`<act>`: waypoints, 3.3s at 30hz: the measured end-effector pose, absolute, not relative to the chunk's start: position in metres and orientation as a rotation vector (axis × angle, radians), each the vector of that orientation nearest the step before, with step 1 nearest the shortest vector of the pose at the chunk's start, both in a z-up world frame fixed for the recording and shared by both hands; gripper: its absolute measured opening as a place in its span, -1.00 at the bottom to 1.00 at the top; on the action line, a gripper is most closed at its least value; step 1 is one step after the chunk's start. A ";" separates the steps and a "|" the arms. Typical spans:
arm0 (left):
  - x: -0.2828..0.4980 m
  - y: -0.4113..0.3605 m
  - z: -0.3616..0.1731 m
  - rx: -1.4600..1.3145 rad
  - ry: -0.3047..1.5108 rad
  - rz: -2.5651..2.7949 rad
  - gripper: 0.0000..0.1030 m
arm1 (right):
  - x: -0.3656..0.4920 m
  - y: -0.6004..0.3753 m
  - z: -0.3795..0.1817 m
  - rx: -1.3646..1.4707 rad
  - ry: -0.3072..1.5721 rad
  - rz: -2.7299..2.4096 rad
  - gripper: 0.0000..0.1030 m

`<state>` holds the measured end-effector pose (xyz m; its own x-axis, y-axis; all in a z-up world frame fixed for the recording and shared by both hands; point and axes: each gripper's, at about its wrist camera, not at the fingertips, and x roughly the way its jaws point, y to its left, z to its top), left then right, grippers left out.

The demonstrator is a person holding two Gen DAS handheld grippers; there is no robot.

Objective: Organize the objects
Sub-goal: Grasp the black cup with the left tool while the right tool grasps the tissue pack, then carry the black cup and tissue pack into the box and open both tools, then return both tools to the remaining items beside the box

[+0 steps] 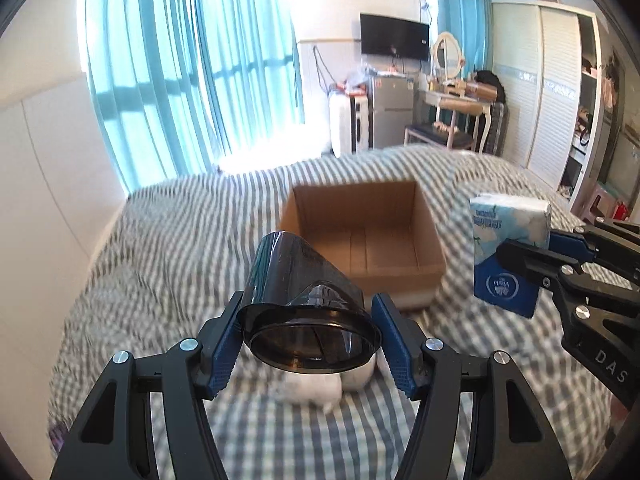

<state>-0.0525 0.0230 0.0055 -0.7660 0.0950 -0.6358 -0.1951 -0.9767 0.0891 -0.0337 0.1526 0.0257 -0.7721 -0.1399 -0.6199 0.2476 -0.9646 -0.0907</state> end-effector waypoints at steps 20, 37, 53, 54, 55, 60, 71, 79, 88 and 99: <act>-0.244 0.036 -0.005 -1.065 0.239 2.698 0.25 | -0.221 0.188 0.017 1.113 0.033 -2.730 -0.64; -0.303 0.065 -0.117 -1.232 0.285 2.530 0.25 | -0.289 0.200 -0.096 1.374 0.044 -2.656 -0.64; -0.269 0.051 -0.061 -1.179 0.246 2.565 0.76 | -0.257 0.210 -0.011 1.174 -0.074 -2.738 0.25; -0.262 0.049 -0.052 -1.157 0.240 2.576 0.78 | -0.250 0.209 -0.001 1.146 -0.072 -2.750 0.37; -0.256 0.048 -0.040 -1.127 0.235 2.592 0.81 | -0.242 0.208 0.015 1.110 -0.071 -2.762 0.41; -0.211 0.037 0.015 -0.993 0.240 2.696 0.91 | -0.195 0.203 0.071 0.965 -0.019 -2.821 0.68; -0.108 0.014 0.079 -0.800 0.333 2.905 1.00 | -0.069 0.198 0.133 0.741 0.041 -2.908 0.94; -0.063 -0.015 0.066 -0.852 0.243 2.970 1.00 | -0.035 0.201 0.104 0.785 0.067 -2.892 0.94; -0.050 -0.032 -0.001 -1.022 0.125 2.969 1.00 | -0.044 0.186 0.025 0.915 0.102 -2.862 0.94; -0.068 -0.027 -0.095 -1.322 0.102 2.849 1.00 | -0.084 0.157 -0.076 1.211 0.181 -2.710 0.94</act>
<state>-0.0678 -0.0274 -0.0947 -0.6460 -0.0284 -0.7628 -0.0261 -0.9979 0.0593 -0.0843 0.1565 -0.0762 -0.6569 -0.1030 -0.7469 0.2012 -0.9787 -0.0419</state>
